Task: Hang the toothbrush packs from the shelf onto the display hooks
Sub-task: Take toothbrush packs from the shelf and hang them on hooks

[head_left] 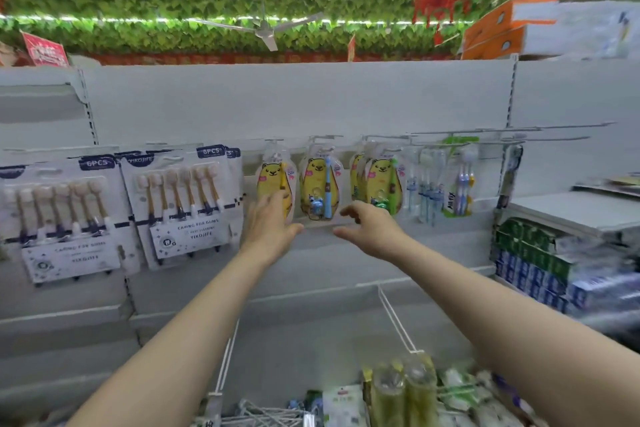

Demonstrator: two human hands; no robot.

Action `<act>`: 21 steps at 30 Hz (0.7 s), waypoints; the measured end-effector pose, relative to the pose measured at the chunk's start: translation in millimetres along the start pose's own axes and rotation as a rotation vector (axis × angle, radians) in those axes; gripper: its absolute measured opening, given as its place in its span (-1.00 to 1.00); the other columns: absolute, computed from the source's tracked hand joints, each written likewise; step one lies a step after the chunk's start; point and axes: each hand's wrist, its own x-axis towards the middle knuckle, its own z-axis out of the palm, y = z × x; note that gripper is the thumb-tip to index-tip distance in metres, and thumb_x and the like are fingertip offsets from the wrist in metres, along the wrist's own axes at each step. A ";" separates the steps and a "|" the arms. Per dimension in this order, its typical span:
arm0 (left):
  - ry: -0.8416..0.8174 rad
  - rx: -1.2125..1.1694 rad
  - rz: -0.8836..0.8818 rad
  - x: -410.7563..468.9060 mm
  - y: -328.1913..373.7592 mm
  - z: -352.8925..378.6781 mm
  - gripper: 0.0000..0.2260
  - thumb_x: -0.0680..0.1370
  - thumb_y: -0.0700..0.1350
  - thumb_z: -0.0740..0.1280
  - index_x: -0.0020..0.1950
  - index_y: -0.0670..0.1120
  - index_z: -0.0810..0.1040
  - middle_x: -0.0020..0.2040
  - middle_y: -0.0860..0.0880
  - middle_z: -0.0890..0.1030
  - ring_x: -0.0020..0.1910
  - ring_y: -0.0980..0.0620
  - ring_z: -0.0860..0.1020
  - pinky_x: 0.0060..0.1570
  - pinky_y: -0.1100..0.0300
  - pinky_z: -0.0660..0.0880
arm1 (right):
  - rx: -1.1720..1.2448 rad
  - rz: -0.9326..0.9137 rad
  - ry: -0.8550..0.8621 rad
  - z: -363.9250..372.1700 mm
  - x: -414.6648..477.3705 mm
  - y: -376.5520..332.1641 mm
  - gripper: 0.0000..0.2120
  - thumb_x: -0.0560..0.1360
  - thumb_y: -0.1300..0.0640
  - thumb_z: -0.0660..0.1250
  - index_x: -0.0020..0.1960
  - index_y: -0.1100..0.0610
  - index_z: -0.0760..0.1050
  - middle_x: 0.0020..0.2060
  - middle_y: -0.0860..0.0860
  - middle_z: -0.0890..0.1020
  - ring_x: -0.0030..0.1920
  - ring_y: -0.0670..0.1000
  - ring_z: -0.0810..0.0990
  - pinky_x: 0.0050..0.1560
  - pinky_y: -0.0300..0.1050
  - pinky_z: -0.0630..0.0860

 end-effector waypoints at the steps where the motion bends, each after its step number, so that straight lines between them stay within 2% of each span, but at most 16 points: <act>1: -0.030 0.032 0.044 -13.1 10.4 -3.1 -0.36 0.46 -0.03 0.50 0.49 -0.02 0.33 0.43 -0.07 0.42 0.41 -0.12 0.36 0.39 -0.07 0.34 | -0.108 -0.026 -0.020 -12.8 -14.1 -0.3 -0.50 0.51 -0.09 0.43 0.38 0.08 0.45 0.30 0.03 0.56 0.28 0.05 0.53 0.25 0.02 0.51; 4: -0.103 0.106 0.147 -47.9 44.3 -7.1 -0.34 0.46 -0.06 0.50 0.50 0.03 0.31 0.43 -0.05 0.42 0.41 -0.10 0.35 0.40 -0.04 0.32 | -0.353 -0.097 -0.052 -52.2 -57.9 -0.5 -0.49 0.51 -0.12 0.43 0.37 0.06 0.45 0.27 0.05 0.57 0.26 0.10 0.53 0.21 0.07 0.52; 8: -0.181 0.175 0.245 -81.2 104.1 -3.6 -0.36 0.47 0.02 0.49 0.50 0.06 0.32 0.41 -0.08 0.43 0.39 -0.13 0.36 0.36 -0.02 0.32 | -0.562 -0.120 -0.020 -107.8 -112.4 14.6 -0.49 0.54 -0.15 0.37 0.38 0.08 0.42 0.24 0.08 0.55 0.22 0.13 0.52 0.13 0.05 0.52; 11: -0.228 0.158 0.307 -95.9 143.2 4.7 -0.39 0.49 0.08 0.46 0.49 0.07 0.32 0.40 -0.09 0.43 0.39 -0.14 0.36 0.35 -0.03 0.33 | -0.619 -0.101 -0.017 -140.6 -143.1 35.3 -0.50 0.56 -0.18 0.33 0.42 0.02 0.40 0.28 0.05 0.52 0.27 0.11 0.48 0.14 0.03 0.48; 15: -0.291 0.103 0.397 -116.8 212.7 29.5 -0.40 0.52 0.11 0.41 0.51 0.04 0.31 0.45 -0.09 0.40 0.44 -0.13 0.32 0.39 -0.04 0.31 | -0.626 -0.030 -0.009 -190.4 -184.7 83.0 -0.49 0.56 -0.19 0.31 0.41 0.03 0.41 0.27 0.05 0.53 0.25 0.10 0.50 0.18 0.05 0.51; 21: -0.369 -0.029 0.522 -134.1 337.6 84.2 -0.43 0.51 0.11 0.43 0.47 0.03 0.37 0.43 -0.05 0.44 0.41 -0.06 0.38 0.38 0.00 0.34 | -0.605 0.031 0.034 -287.1 -236.3 172.8 -0.52 0.57 -0.19 0.30 0.41 0.01 0.41 0.26 0.03 0.53 0.23 0.07 0.50 0.10 -0.05 0.42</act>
